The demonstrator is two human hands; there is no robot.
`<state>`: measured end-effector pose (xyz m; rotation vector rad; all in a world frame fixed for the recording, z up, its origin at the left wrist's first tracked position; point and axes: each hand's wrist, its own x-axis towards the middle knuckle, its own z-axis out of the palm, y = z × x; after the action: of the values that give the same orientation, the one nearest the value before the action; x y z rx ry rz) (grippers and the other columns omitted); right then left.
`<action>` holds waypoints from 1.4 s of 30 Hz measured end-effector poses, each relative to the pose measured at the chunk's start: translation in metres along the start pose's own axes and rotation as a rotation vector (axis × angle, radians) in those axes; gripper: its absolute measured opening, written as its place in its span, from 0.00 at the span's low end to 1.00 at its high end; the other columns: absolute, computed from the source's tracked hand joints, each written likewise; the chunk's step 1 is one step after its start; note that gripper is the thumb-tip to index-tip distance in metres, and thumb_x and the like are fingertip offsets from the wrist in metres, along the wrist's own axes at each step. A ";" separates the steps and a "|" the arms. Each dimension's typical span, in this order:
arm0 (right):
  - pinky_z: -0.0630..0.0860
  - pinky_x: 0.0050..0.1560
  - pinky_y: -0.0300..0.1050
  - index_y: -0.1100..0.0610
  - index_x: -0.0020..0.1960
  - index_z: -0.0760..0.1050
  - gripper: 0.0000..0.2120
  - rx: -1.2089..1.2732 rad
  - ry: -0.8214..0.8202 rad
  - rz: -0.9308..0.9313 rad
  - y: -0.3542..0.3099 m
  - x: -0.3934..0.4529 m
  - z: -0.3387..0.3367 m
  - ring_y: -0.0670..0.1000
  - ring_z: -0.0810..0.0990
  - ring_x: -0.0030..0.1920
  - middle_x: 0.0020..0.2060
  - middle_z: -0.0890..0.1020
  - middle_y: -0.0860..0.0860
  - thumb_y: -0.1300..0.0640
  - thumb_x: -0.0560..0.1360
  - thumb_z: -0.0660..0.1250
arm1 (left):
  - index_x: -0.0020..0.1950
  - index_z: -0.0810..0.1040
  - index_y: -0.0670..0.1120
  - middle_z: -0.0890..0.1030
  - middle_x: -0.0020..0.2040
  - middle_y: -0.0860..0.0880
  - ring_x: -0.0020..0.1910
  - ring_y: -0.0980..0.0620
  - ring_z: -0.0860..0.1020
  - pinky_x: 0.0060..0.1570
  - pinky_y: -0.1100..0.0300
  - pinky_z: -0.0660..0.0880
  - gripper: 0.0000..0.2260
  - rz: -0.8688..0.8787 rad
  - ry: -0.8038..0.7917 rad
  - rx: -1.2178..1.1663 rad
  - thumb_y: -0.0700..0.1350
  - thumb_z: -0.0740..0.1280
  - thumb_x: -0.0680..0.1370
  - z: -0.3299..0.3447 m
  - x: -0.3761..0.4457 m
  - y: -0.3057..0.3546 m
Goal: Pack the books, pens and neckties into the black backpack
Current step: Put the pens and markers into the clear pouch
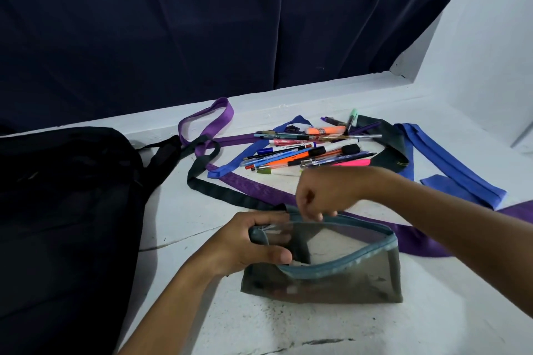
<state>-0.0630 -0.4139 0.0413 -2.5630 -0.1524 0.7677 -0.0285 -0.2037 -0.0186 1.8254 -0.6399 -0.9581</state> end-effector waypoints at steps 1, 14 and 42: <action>0.72 0.32 0.33 0.61 0.47 0.82 0.06 0.061 0.111 -0.003 0.006 0.007 -0.005 0.40 0.76 0.28 0.35 0.81 0.48 0.64 0.76 0.65 | 0.56 0.80 0.62 0.82 0.58 0.58 0.60 0.57 0.80 0.60 0.56 0.77 0.30 -0.009 0.006 0.007 0.58 0.83 0.55 0.000 0.000 0.001; 0.78 0.52 0.48 0.56 0.61 0.77 0.13 -0.275 0.497 0.187 0.062 0.095 0.003 0.56 0.80 0.53 0.58 0.80 0.55 0.61 0.77 0.65 | 0.54 0.82 0.62 0.82 0.58 0.58 0.59 0.56 0.80 0.61 0.49 0.77 0.27 0.007 -0.016 -0.047 0.53 0.82 0.55 0.002 0.001 -0.001; 0.72 0.34 0.47 0.64 0.53 0.79 0.09 0.220 0.166 0.150 0.048 0.027 -0.002 0.56 0.75 0.34 0.44 0.80 0.60 0.62 0.79 0.63 | 0.58 0.81 0.55 0.83 0.58 0.55 0.55 0.56 0.82 0.48 0.61 0.80 0.42 -0.033 -0.045 -0.114 0.60 0.84 0.44 0.001 0.011 -0.005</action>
<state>-0.0404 -0.4515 0.0071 -2.4323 0.1703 0.5850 -0.0231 -0.2104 -0.0272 1.7228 -0.5730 -1.0393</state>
